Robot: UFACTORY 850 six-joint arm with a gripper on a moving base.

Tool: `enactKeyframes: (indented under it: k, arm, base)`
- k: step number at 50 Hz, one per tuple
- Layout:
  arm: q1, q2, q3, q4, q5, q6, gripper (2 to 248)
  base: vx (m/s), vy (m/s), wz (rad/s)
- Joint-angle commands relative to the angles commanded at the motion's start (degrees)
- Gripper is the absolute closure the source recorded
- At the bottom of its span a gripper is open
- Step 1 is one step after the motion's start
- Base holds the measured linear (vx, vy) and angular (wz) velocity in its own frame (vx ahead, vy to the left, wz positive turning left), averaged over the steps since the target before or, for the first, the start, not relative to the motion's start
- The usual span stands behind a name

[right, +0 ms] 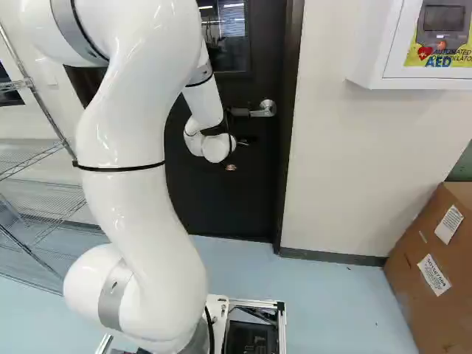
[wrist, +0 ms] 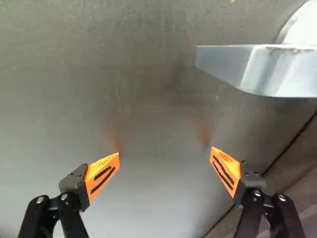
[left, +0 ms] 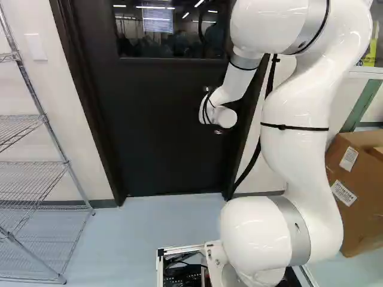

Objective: Open the door and move inside

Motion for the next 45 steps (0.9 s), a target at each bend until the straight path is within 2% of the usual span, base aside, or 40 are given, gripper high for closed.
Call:
enactKeyframes:
  k: [22, 45]
  arm:
    - [0.2, -4.7, -5.9, 0.0, 0.4, 0.0, 3]
    - [0.5, -10.4, -13.5, 0.0, 2.7, 0.0, 3]
  base:
    - [0.000, 0.000, 0.000]
    - [0.000, 0.000, 0.000]
